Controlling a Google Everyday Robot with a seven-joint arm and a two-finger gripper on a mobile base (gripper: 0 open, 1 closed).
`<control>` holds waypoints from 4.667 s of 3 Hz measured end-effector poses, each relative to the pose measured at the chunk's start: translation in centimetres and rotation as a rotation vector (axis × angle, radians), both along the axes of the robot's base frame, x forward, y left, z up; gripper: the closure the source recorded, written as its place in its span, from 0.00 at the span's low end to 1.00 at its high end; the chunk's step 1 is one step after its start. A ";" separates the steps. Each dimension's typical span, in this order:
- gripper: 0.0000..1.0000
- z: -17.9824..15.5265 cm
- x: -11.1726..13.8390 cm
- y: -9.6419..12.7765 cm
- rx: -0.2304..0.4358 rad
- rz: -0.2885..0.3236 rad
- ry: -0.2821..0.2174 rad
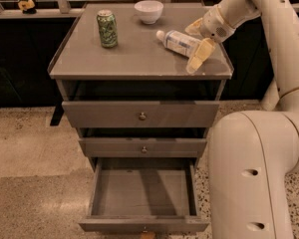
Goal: Place blue plastic bottle into bottom drawer
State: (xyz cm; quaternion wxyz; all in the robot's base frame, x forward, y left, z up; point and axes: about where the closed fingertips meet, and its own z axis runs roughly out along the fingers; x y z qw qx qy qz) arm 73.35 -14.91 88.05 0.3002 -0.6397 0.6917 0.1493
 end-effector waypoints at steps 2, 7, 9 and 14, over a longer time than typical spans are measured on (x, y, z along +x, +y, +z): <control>0.00 -2.6 2.1 6.3 0.088 0.097 0.022; 0.00 4.8 3.6 4.5 0.058 -0.015 -0.155; 0.00 -3.2 6.7 2.3 0.029 -0.091 -0.086; 0.41 -4.3 6.8 3.6 -0.020 -0.075 -0.059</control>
Offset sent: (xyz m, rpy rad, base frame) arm 0.1415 0.0411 0.0266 0.1746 0.1498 0.2753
